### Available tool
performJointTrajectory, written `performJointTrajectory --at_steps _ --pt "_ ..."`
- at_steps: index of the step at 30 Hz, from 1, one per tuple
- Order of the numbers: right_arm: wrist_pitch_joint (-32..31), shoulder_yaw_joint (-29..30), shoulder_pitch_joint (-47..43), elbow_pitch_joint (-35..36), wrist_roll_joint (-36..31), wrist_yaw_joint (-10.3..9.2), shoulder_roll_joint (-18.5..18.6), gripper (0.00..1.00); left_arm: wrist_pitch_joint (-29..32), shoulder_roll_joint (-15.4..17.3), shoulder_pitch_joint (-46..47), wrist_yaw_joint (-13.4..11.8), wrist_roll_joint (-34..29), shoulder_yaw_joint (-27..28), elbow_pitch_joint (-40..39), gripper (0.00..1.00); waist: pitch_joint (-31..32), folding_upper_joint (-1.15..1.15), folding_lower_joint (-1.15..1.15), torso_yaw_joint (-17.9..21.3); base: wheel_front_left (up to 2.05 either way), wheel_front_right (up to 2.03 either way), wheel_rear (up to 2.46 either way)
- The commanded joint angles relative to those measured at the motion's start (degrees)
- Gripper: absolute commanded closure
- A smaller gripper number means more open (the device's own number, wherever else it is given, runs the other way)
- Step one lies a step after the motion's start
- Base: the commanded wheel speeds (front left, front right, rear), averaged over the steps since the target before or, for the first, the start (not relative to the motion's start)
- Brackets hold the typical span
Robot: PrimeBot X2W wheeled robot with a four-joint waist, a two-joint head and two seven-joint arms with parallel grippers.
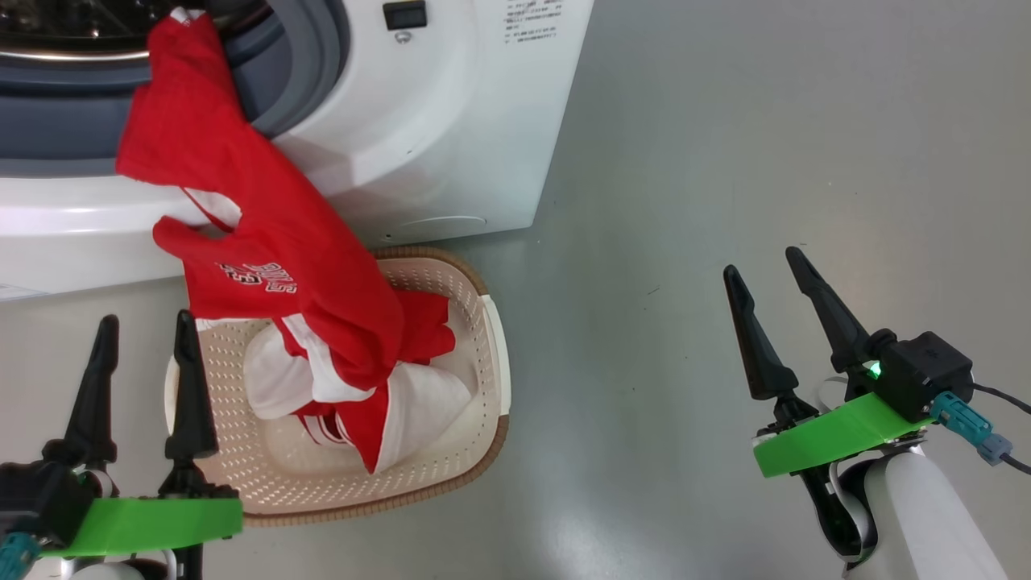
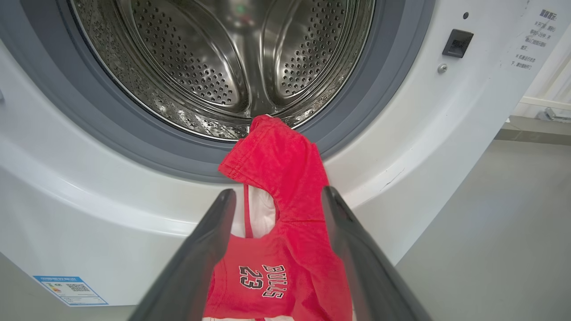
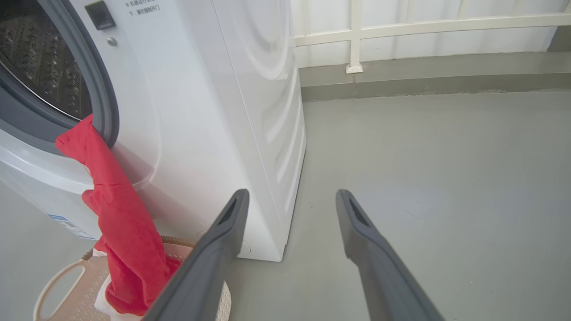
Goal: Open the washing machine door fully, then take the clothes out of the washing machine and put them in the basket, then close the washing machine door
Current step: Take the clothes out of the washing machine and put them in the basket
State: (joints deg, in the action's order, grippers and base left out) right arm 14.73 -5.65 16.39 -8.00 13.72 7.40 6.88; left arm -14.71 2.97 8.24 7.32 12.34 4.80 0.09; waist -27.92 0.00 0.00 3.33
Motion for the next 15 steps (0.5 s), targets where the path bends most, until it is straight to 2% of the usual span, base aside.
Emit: performJointTrajectory --at_steps 1,8,15 --pt "0.27 -1.06 -0.84 1.43 -0.04 0.09 -0.05 0.00 -0.29 0.61 -0.91 0.16 0.17 1.86 -1.53 0.00 -0.05 0.00 0.00 0.07 0.00 0.00 0.00" --pt "0.27 -0.96 -0.38 1.48 -0.03 0.09 -0.23 0.00 -0.29 0.56 1.29 0.16 2.34 0.37 2.26 0.00 -0.64 0.00 0.00 0.25 0.00 0.00 0.00" --pt "0.27 -0.91 0.21 1.65 -0.30 0.09 -0.66 0.00 -0.29 1.96 9.21 0.16 5.62 -3.31 12.26 0.00 -1.85 0.00 0.00 -0.01 0.00 0.00 0.00"
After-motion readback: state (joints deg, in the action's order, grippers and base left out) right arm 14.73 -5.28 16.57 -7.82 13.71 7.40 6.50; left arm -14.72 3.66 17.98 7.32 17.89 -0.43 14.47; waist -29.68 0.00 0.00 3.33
